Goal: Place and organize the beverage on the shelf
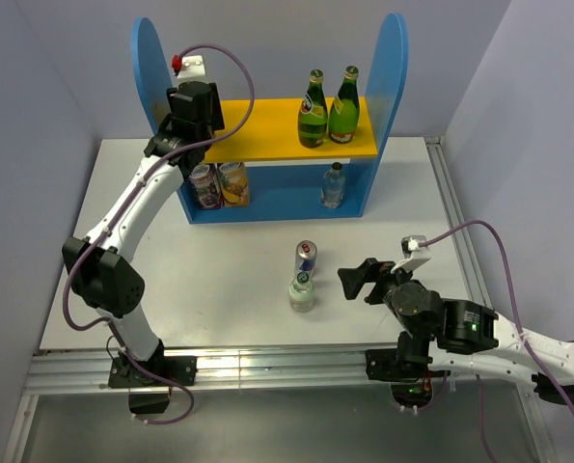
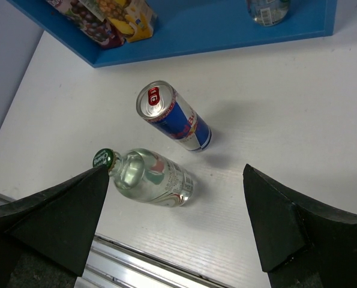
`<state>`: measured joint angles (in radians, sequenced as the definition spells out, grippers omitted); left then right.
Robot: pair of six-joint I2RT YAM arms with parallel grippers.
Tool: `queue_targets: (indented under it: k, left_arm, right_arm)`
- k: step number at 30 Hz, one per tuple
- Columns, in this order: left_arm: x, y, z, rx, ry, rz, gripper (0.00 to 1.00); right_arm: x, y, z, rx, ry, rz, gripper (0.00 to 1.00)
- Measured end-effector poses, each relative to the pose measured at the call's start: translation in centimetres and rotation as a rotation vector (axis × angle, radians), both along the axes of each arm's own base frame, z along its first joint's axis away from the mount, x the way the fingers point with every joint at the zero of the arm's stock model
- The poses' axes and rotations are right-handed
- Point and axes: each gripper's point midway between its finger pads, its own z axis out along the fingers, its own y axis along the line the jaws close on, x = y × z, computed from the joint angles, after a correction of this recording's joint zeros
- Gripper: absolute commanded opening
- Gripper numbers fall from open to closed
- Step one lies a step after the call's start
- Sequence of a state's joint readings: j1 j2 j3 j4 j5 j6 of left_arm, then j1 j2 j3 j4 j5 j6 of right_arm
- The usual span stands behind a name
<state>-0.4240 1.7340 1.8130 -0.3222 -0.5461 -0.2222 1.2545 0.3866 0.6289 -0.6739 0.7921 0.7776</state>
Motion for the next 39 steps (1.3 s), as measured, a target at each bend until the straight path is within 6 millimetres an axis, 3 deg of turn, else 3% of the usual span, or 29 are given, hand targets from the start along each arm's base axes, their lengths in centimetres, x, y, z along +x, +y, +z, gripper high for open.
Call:
queue_targets:
  k: [6,10,13,16,17,18,19,22,32,39]
  left_arm:
    - [0.7,1.4,-0.5,0.001,0.006,0.027,0.01]
    - [0.7,2.0,-1.5,-0.004,0.005,0.028,0.11]
    - [0.7,2.3,-1.5,-0.011,-0.008,0.028,0.29]
    - [0.5,2.5,-1.5,-0.015,-0.018,0.031,0.59]
    - [0.4,2.6,-1.5,-0.016,-0.019,0.032,0.85]
    - [0.4,2.6,-1.5,-0.012,-0.021,0.031,0.97]
    - [0.3,2.4,-1.4,-0.013,-0.024,0.017,0.99]
    - [0.1,1.5,-1.1,-0.023,-0.030,-0.008,0.99]
    - [-1.0,1.4,0.7,-0.043,-0.057,-0.036,0.99]
    - [-3.7,1.1,2.8,-0.064,-0.063,-0.082,0.99]
  right_arm:
    - [0.0,-0.1,0.0,0.016,0.001,-0.003,1.00]
    - [-0.1,-0.1,-0.4,0.010,0.006,-0.004,1.00]
    - [-0.1,-0.1,-0.4,0.011,0.007,-0.005,1.00]
    - [-0.1,-0.1,-0.4,0.014,0.008,-0.005,1.00]
    - [-0.1,-0.1,-0.4,0.016,0.008,-0.005,1.00]
    - [-0.1,-0.1,-0.3,0.018,0.008,-0.006,1.00]
    - [-0.1,-0.1,-0.3,0.020,0.008,-0.006,1.00]
    - [-0.1,-0.1,-0.3,0.026,0.010,-0.008,1.00]
    - [-0.2,-0.1,-0.3,0.036,0.014,-0.008,1.00]
    - [-0.2,-0.1,-0.3,0.035,0.014,-0.008,1.00]
